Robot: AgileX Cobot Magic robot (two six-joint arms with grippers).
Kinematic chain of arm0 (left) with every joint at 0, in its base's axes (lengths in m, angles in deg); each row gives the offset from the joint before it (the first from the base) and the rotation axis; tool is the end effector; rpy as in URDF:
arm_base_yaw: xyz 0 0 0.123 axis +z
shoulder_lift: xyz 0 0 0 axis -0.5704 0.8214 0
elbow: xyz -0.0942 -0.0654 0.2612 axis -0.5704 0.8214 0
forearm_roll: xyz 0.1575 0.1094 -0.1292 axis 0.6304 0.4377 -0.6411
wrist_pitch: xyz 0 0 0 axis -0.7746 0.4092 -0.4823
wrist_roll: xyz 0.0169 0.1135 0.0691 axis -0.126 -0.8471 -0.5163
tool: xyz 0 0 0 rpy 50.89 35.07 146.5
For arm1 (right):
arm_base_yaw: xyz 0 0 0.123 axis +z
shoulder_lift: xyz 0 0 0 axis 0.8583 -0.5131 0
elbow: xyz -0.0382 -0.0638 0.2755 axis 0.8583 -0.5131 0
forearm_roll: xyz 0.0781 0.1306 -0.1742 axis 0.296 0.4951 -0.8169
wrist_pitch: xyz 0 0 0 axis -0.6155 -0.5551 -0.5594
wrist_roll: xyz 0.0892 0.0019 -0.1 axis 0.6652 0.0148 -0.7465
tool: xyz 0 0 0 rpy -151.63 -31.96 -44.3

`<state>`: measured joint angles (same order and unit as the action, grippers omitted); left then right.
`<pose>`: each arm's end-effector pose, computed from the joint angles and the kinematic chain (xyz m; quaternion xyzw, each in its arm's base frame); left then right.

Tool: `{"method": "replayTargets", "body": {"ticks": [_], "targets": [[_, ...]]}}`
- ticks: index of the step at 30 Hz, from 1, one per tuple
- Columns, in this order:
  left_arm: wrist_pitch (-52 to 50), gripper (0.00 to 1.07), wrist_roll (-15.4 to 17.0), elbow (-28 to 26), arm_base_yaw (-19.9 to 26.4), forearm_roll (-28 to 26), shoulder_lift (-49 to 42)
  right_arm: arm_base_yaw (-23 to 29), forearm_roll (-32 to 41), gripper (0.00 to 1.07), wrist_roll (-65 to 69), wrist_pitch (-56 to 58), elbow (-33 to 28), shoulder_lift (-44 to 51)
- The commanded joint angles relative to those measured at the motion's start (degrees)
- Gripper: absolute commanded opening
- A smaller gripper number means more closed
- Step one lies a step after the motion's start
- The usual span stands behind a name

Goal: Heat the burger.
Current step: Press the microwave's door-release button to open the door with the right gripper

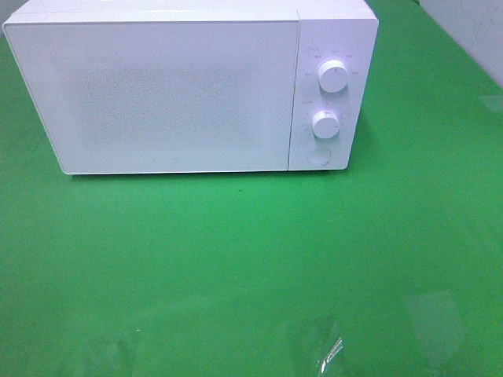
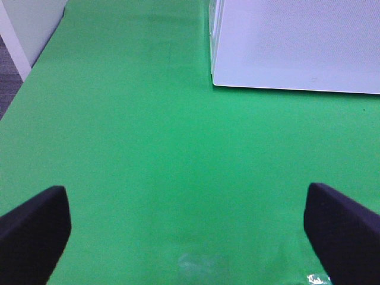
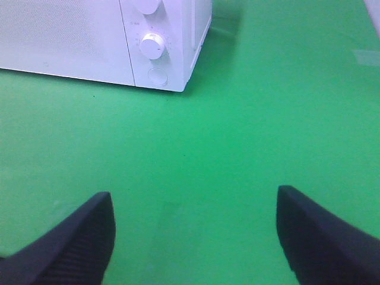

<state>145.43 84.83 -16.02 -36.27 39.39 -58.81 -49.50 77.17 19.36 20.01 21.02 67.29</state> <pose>0.0110 0.0007 0.2499 -0.0092 0.8540 -0.0150 0.5199 0.0193 0.0058 0.2575 -0.0736 0.8256 0.0551 0.5567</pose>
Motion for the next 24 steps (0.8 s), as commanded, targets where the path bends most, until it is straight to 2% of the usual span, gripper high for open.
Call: {"method": "replayTargets", "body": {"ticks": [1, 11, 17, 21, 24], "targets": [[-0.9, 1.0, 0.0, 0.1, 0.2, -0.5, -0.9, -0.2, -0.2, 0.73, 0.6, -0.6, -0.2, 1.6], [-0.9, 1.0, 0.0, 0.1, 0.2, -0.5, -0.9, -0.2, 0.2, 0.73, 0.6, -3.4, 1.9, 1.1], [-0.9, 1.0, 0.0, 0.1, 0.2, -0.5, -0.9, -0.2, 0.0, 0.73, 1.3, -12.4, 2.1, -3.7], [-0.9, 1.0, 0.0, 0.1, 0.2, -0.5, -0.9, -0.2, 0.0, 0.73, 1.3, -21.7, 2.1, -10.4], [-0.9, 1.0, 0.0, 0.1, 0.2, -0.5, -0.9, -0.2, 0.0, 0.73, 1.3, -24.1, 2.1, -13.0]]}}
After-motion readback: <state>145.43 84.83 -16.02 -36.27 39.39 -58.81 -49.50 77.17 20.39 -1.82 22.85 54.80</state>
